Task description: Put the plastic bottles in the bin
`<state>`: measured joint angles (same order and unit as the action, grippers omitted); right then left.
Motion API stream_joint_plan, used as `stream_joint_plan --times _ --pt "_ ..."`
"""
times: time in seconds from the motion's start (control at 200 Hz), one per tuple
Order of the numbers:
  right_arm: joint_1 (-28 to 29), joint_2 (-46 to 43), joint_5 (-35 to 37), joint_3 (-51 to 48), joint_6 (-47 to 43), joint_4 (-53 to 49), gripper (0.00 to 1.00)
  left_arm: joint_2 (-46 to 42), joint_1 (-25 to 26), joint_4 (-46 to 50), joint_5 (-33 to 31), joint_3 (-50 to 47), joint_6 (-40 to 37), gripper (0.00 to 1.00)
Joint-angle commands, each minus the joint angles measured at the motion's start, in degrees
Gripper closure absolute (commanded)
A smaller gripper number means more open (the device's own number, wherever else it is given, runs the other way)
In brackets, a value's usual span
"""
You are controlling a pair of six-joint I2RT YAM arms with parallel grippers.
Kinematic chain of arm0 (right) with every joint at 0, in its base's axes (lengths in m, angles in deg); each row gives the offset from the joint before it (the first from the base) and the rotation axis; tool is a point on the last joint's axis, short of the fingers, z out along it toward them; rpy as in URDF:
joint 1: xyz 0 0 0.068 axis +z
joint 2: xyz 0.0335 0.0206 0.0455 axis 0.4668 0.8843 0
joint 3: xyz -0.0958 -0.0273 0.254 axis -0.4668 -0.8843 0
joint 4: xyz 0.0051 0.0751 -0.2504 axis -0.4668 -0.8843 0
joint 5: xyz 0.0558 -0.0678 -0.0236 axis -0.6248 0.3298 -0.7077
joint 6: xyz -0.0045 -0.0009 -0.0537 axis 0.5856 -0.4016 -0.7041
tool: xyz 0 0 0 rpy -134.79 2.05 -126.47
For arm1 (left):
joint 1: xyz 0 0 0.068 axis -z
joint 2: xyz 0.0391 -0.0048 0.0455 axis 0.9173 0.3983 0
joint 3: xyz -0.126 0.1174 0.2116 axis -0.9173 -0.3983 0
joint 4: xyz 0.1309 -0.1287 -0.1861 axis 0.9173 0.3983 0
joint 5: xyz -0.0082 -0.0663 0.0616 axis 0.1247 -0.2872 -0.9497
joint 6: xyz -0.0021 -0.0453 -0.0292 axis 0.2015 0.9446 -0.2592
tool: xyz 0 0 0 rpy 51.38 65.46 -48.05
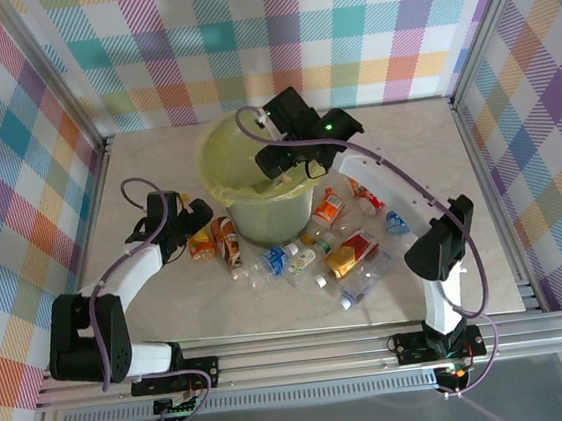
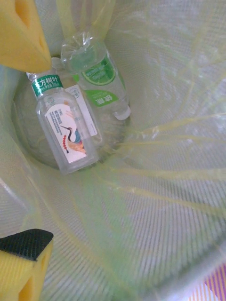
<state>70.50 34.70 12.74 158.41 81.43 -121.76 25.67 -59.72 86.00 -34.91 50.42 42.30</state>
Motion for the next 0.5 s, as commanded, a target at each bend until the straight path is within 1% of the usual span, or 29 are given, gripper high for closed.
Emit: stream_joint_plan --times 0.0,0.115,0.28,0.44,0.495 --pt "-0.05 -3.19 1.72 -1.87 0.83 1.56 0.09 2.68 -0.62 -3.73 0.95 -0.46 -0.86 0.0" --pt "-0.1 -4.71 2.34 -3.62 1.1 2.69 0.0 5.37 -0.63 -5.04 0.85 -0.32 -0.56 0.03" --pt "-0.06 -6.86 3.42 -5.7 1.88 4.16 0.0 8.64 -0.58 -5.93 0.64 0.13 -0.45 0.09" --pt "-0.05 -8.65 4.67 -7.13 2.41 5.23 0.0 11.22 -0.65 -7.08 0.79 0.25 0.06 0.1" --pt "-0.05 -9.24 5.02 -7.63 2.64 5.53 0.0 11.88 -0.65 -7.17 0.75 0.46 0.04 0.14"
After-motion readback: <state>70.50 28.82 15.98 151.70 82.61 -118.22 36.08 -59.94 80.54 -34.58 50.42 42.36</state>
